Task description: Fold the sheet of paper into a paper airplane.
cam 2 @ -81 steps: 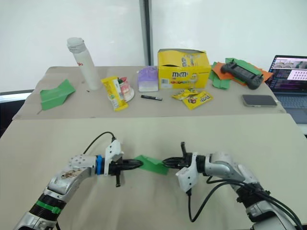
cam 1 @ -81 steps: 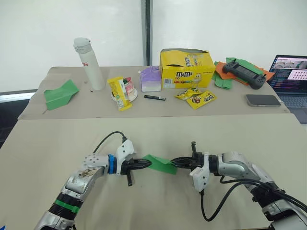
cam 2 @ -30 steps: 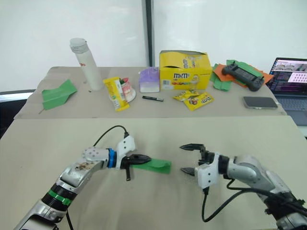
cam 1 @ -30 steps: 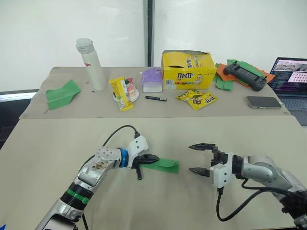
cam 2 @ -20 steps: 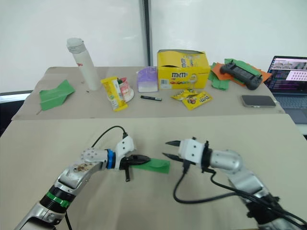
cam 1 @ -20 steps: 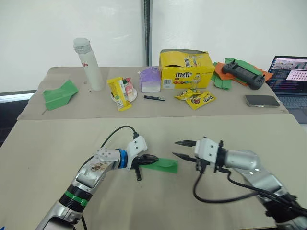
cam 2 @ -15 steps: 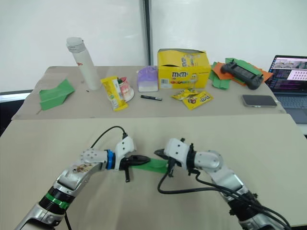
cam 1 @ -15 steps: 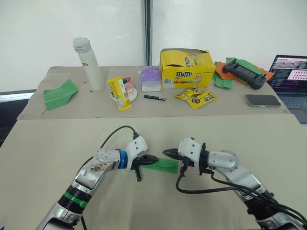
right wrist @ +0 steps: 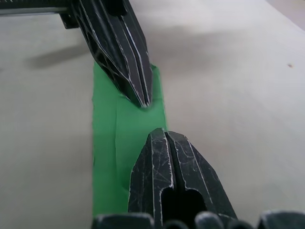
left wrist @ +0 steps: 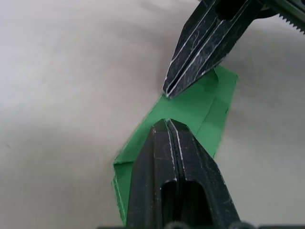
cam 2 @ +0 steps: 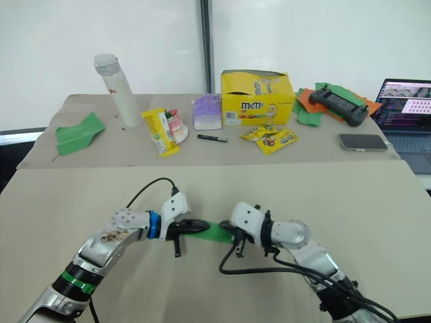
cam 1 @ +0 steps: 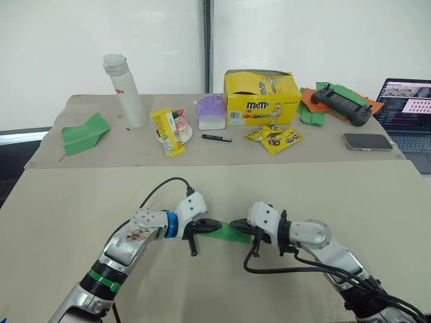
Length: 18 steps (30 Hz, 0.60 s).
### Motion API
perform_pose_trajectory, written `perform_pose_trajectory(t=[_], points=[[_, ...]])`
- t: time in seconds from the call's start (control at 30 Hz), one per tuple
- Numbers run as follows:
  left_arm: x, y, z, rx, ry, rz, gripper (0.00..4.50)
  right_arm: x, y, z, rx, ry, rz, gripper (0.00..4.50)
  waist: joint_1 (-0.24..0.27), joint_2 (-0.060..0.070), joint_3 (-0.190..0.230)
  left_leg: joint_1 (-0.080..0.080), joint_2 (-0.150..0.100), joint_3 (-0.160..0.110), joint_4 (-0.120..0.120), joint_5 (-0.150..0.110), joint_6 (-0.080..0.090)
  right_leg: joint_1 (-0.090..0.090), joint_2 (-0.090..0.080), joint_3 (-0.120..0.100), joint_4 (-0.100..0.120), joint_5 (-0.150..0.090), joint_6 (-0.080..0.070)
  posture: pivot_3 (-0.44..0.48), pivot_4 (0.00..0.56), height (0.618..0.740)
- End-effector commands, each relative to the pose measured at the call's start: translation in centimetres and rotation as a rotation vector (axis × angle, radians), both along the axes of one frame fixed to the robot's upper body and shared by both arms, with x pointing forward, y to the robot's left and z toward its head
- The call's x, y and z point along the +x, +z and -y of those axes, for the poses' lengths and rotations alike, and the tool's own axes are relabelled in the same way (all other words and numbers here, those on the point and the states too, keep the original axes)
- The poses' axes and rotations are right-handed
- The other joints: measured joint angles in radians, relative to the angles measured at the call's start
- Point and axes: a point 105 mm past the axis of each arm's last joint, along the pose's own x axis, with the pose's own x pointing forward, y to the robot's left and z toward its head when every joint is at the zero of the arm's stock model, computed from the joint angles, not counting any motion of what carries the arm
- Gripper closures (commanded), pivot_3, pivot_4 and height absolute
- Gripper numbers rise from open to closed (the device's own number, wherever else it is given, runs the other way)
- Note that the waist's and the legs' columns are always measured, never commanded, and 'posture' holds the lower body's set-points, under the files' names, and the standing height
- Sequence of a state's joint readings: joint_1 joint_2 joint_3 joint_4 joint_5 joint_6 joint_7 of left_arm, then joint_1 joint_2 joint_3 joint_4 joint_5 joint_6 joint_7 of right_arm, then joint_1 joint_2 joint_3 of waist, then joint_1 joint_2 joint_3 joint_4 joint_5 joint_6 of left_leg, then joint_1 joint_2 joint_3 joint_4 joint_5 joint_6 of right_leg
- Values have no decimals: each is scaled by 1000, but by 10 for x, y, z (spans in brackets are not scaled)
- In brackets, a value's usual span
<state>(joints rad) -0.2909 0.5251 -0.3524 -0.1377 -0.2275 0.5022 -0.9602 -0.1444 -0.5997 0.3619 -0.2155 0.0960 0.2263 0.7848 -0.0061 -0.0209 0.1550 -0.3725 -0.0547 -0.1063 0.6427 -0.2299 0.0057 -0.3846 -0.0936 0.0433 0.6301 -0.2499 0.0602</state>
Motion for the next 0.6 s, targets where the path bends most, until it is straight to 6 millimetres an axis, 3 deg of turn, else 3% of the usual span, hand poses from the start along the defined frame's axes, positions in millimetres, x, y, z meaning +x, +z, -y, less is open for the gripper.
perform_pose_trajectory(t=[0.03,0.2,0.37,0.6], points=[[-9,-32,-12,96,7,-116,4500,-16,-32,36,-87,-102,-152,4476,8,0,-3,1,0,0,0,0,0,0,0,0,0,-2,3,0,150,740],[-10,-34,-9,87,-5,-132,4500,-17,-35,72,-96,-249,-203,4476,13,-1,-12,3,0,0,0,0,0,5,-1,0,-1,-5,8,0,150,740],[-9,-36,-9,88,-8,-132,4500,-22,-29,80,-47,-298,-229,4476,19,-2,-14,5,1,-1,0,0,0,12,-1,-1,-3,-6,9,0,150,740],[-8,-37,-9,84,-5,-132,4500,0,41,49,231,-226,-40,4476,17,0,-14,3,0,-1,0,-1,0,9,-2,-1,-4,-6,9,0,150,740]])
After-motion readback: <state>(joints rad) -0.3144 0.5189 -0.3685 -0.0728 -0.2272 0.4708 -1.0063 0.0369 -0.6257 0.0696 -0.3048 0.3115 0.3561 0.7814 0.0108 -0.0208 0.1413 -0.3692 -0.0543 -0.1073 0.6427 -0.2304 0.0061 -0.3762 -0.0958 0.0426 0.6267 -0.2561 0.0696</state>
